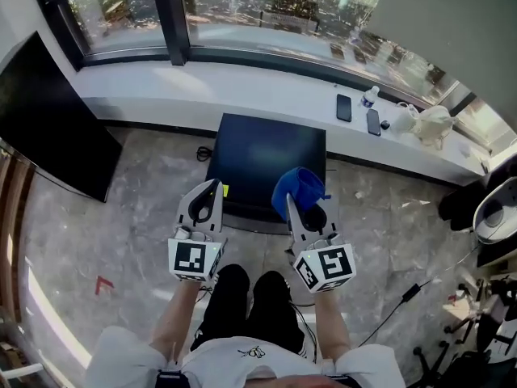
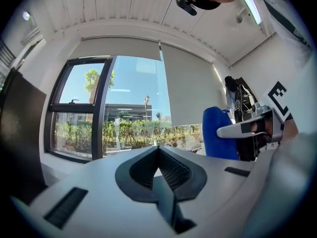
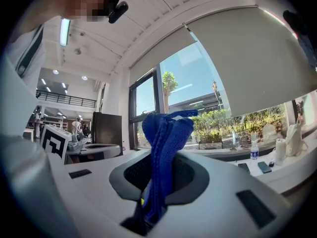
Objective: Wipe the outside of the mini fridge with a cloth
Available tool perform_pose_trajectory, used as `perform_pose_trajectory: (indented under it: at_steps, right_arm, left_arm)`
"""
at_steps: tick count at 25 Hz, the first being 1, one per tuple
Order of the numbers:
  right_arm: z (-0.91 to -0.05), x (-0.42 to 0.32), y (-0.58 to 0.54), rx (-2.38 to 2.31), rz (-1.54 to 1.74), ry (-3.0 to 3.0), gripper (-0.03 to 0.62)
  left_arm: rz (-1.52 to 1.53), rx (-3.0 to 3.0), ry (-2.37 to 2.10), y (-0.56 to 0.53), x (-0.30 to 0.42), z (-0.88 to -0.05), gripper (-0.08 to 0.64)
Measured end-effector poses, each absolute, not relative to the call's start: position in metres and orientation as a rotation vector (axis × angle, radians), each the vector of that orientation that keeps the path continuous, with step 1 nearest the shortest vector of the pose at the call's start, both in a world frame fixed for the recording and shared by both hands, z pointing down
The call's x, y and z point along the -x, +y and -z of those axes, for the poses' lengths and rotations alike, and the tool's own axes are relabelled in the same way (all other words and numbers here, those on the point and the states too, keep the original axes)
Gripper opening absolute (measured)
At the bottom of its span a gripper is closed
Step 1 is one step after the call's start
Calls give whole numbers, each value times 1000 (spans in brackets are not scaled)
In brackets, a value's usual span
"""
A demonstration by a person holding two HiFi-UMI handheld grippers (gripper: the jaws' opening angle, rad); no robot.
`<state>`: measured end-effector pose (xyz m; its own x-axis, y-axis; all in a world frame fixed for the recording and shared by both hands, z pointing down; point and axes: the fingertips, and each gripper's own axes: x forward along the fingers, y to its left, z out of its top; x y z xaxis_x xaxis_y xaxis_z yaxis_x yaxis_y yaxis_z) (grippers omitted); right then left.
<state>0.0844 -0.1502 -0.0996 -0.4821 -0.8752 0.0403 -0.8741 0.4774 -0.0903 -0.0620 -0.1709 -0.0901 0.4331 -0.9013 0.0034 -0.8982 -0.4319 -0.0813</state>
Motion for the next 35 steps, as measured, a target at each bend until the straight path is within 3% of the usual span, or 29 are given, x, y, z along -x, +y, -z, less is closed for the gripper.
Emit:
perform_pose_trajectory:
  at_steps: [7,20,26,35]
  right_arm:
    - [-73,-84,-139,1476,213,2632,75]
    - [-214,-73,-110,1412,194,2616,75]
    - [-235,-42,-104,1310,102,2675,75]
    - [-216,67,-112,1082,-48,2840,75]
  left_arm:
    - [-90,2620,1574,-168,68,-88,5]
    - [-158,2621,1484,-138,67,-220,5]
    - [-155,2671,1508,-134,64,-280,5]
    - [-146,2611,1653,-125,111,-307,5]
